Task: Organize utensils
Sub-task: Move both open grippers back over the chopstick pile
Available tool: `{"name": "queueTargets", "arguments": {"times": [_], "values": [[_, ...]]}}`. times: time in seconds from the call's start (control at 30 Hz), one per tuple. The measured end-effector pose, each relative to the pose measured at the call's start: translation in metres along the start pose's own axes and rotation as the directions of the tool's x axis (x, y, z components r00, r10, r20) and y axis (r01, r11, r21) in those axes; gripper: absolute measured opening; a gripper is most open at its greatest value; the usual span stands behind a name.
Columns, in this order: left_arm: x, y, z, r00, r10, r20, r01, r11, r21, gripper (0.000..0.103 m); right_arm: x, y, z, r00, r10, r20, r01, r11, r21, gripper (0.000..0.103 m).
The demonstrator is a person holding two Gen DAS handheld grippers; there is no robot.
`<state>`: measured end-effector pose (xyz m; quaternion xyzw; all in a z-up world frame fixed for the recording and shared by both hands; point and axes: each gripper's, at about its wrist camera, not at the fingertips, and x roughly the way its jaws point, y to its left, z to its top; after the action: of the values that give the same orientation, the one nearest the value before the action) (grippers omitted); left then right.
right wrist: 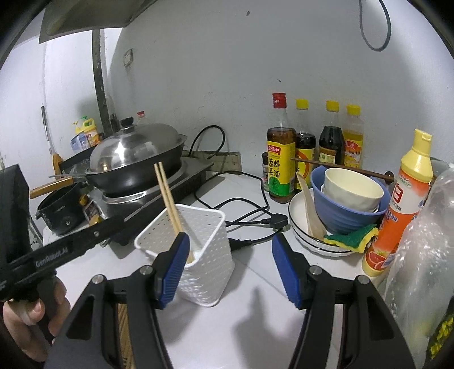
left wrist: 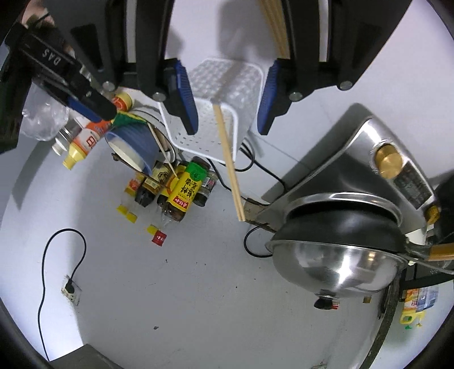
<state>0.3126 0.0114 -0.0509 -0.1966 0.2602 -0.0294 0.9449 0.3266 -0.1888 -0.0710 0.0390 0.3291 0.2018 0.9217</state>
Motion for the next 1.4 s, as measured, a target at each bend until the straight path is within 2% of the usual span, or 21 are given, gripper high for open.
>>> {"name": "queueTargets", "arguments": {"times": [0.47,0.7,0.93,1.4], "values": [[-0.053,0.025,-0.013,0.999,-0.041,-0.021,0.041,0.999,0.012,0.046,-0.030,0.047,-0.008,1.000,-0.022,-0.018,0.021,0.997,-0.075,0.058],[-0.078,0.030,-0.015,0.999,-0.045,-0.012,0.046,0.996,0.078,0.050,-0.040,0.060,-0.015,0.998,-0.050,-0.039,0.045,0.993,-0.108,0.058],[-0.093,0.049,-0.026,0.999,-0.011,-0.042,0.016,0.992,0.124,0.052,-0.043,0.072,-0.025,0.997,-0.051,-0.062,0.042,0.991,-0.127,0.058],[-0.090,0.110,-0.061,0.989,0.085,-0.120,-0.073,0.992,0.106,0.053,-0.001,0.100,-0.074,0.977,-0.018,-0.213,-0.021,0.983,-0.180,0.058]]}}
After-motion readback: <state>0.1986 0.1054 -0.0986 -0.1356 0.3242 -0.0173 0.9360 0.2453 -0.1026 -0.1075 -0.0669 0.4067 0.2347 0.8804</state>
